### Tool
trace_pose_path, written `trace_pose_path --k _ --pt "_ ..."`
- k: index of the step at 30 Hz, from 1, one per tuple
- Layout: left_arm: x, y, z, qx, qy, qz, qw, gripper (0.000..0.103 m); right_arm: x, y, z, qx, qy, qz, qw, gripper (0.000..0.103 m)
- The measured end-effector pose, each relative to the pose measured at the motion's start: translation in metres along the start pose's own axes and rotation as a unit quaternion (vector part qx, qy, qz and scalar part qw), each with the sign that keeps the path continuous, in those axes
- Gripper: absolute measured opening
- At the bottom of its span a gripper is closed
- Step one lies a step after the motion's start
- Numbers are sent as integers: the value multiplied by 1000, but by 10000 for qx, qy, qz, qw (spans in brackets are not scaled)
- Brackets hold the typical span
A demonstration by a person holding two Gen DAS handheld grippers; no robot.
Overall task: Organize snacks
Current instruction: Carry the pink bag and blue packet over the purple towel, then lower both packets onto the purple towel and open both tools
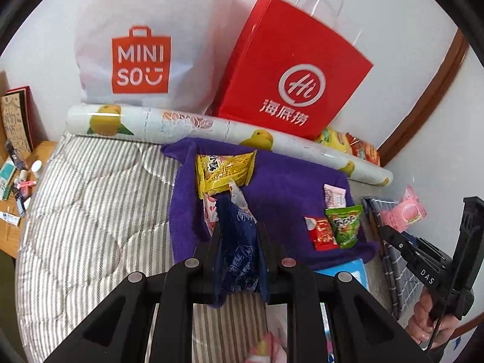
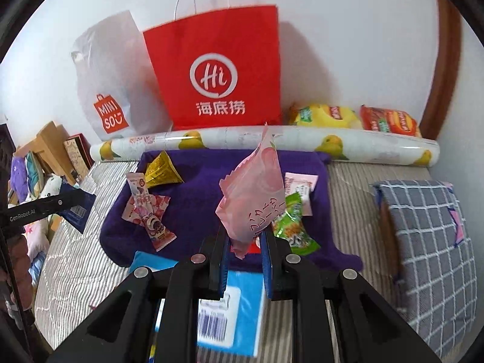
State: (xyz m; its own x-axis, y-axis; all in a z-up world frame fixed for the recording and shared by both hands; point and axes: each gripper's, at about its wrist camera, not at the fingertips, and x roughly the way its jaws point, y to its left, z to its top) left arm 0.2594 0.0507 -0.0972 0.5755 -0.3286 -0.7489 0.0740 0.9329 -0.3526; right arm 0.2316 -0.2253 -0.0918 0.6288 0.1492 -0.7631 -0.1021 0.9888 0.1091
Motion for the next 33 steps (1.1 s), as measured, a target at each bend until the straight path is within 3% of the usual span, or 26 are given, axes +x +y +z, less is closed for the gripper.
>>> trace_pose_path --k 14,33 --pt "62 18 9 -184 289 -76 9994 18 83 3 17 -176 618 22 9979 18" --pt "88 16 5 -103 535 -255 9982 19 126 28 12 -425 1358 557 9883 18"
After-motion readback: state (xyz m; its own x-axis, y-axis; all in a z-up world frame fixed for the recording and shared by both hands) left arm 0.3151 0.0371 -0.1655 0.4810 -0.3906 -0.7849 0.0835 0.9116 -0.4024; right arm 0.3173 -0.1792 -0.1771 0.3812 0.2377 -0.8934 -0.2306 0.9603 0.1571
